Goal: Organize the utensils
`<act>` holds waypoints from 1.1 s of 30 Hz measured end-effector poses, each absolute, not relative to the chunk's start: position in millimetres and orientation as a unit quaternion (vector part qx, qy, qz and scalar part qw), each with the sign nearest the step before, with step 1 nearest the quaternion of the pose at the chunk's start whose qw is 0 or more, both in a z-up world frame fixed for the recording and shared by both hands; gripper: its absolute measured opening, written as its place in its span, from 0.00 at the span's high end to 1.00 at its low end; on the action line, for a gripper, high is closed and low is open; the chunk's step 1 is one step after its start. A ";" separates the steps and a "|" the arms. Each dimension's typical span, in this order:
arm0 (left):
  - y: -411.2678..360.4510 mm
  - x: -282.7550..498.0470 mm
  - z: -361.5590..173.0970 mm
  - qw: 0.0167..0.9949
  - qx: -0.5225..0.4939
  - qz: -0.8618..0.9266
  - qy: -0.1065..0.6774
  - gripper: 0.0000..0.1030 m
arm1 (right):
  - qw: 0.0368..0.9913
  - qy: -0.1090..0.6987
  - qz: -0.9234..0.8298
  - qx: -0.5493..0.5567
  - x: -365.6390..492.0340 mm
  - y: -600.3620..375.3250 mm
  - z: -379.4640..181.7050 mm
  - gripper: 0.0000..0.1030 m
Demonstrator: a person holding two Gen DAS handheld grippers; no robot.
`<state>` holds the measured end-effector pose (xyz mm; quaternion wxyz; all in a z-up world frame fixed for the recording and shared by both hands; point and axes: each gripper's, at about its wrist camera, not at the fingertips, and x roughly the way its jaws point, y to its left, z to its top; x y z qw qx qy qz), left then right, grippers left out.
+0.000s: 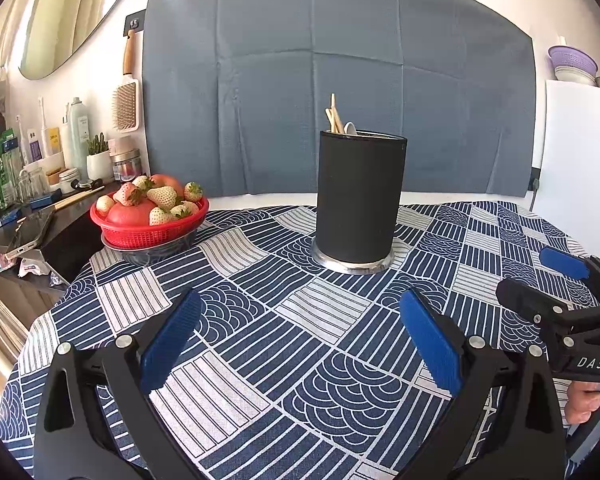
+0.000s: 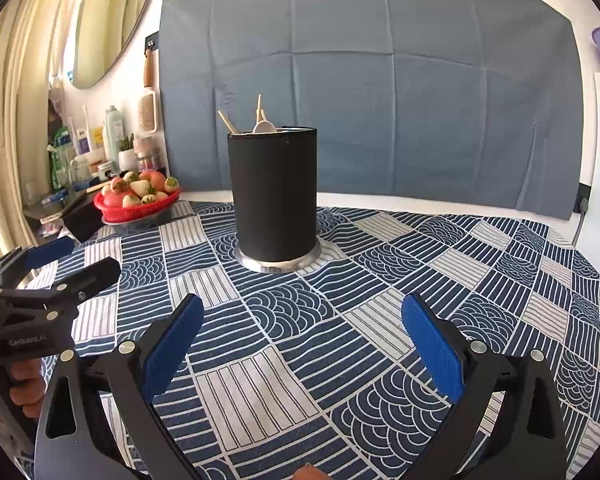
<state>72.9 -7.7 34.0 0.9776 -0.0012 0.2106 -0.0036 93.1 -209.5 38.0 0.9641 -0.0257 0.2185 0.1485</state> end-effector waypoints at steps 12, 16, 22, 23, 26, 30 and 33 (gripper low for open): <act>-14.7 72.3 33.6 0.977 0.020 0.000 0.211 0.06 | 0.962 0.229 0.149 -0.023 96.7 -208.6 36.5 0.08; -16.4 72.5 33.8 0.977 0.023 -0.001 0.211 0.06 | 0.962 0.229 0.147 -0.024 97.2 -209.1 36.2 0.08; -18.0 71.7 34.3 0.978 0.027 -0.003 0.209 0.06 | 0.962 0.226 0.153 -0.029 96.6 -208.3 36.5 0.08; -18.2 71.4 34.5 0.978 0.028 -0.002 0.208 0.06 | 0.961 0.226 0.154 -0.030 96.2 -207.6 36.4 0.08; -17.9 70.8 34.6 0.978 0.024 -0.003 0.208 0.06 | 0.961 0.225 0.158 -0.030 95.9 -207.3 36.5 0.08; -19.9 69.9 34.6 0.978 0.029 -0.004 0.207 0.06 | 0.961 0.228 0.155 -0.024 97.0 -209.2 36.1 0.07; -20.5 70.1 34.5 0.978 0.031 -0.005 0.208 0.06 | 0.960 0.231 0.156 -0.022 97.2 -209.0 35.9 0.07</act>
